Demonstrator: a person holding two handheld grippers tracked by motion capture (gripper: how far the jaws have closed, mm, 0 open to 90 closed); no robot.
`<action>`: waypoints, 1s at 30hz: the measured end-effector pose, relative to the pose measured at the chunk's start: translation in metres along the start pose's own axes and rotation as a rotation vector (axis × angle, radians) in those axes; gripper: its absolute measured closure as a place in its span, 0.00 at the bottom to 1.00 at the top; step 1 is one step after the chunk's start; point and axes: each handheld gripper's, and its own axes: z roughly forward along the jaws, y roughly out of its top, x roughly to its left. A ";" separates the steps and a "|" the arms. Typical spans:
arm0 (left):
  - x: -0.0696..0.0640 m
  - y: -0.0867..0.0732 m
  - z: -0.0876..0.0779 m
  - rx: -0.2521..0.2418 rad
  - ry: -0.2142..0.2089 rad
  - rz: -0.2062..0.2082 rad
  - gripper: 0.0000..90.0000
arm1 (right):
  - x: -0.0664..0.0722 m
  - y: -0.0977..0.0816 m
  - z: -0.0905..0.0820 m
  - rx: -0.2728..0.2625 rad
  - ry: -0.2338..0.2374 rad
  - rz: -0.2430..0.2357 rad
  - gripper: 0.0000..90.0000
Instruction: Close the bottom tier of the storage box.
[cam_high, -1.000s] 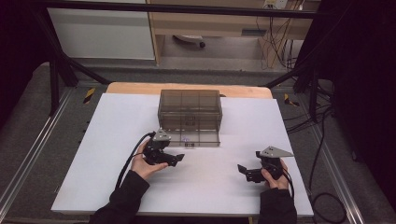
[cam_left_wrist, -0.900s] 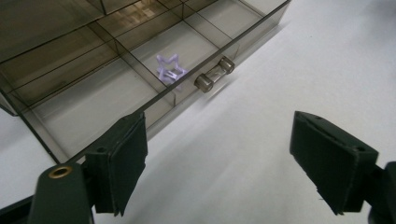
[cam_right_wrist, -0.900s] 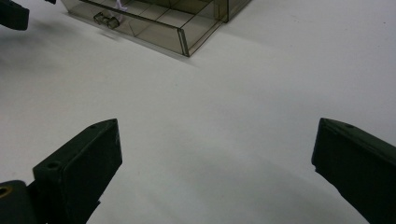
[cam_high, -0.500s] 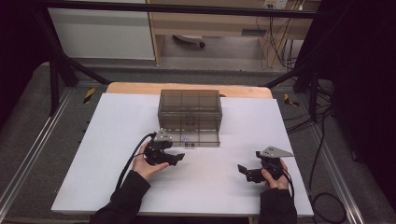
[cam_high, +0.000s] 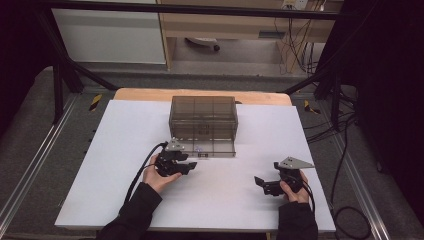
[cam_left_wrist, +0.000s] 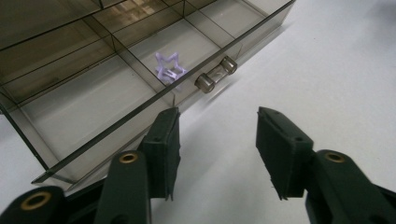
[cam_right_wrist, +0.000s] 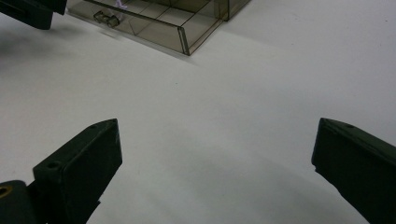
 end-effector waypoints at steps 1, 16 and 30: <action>0.000 0.000 0.001 0.001 0.002 0.000 0.57 | 0.000 0.000 0.000 0.000 0.000 -0.001 0.02; 0.001 0.000 0.006 -0.013 0.007 -0.008 0.82 | 0.000 0.000 0.000 0.001 -0.003 0.000 0.02; 0.003 0.001 0.009 -0.027 0.001 -0.015 0.99 | 0.000 0.000 -0.001 0.000 -0.004 0.002 0.02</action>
